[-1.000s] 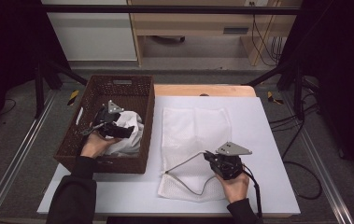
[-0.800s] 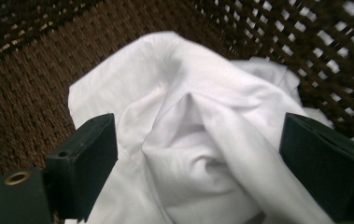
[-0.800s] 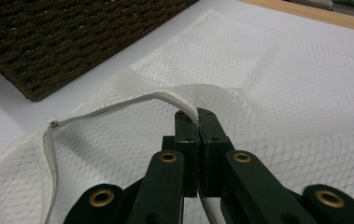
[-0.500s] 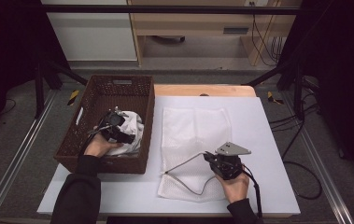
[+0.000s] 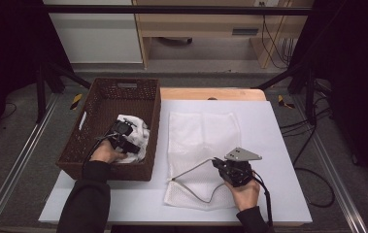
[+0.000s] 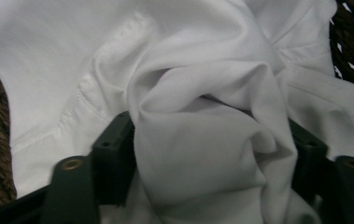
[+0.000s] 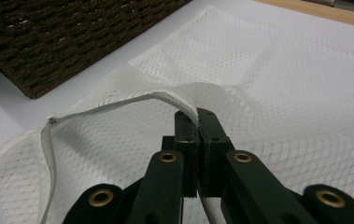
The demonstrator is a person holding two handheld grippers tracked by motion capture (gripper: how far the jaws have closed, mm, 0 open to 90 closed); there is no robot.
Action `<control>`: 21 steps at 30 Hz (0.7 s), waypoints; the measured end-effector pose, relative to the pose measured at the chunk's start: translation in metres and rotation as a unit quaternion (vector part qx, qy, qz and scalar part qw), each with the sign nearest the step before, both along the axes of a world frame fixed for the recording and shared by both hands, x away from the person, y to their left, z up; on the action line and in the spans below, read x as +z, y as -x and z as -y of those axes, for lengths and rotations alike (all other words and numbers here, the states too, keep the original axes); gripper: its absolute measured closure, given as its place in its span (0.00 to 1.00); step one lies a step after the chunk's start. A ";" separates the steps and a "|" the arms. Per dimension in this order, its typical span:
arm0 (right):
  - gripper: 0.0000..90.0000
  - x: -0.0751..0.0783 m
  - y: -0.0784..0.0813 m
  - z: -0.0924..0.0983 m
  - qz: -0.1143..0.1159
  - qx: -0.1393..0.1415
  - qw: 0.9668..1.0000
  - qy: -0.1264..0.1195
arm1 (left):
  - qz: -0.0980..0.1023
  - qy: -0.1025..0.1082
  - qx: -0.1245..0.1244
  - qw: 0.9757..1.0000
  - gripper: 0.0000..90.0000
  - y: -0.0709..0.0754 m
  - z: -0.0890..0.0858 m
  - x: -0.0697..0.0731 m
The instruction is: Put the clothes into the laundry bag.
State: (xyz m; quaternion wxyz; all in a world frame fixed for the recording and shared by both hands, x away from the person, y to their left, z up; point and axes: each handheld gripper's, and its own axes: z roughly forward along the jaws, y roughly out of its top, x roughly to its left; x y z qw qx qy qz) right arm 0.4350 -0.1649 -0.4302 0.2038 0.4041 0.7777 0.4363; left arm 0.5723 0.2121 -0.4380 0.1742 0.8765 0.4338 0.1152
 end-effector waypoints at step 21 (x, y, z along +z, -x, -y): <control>0.98 0.001 0.000 0.004 -0.004 -0.005 1.000 -0.008 | 0.102 0.006 0.052 0.993 0.86 0.014 0.000 0.026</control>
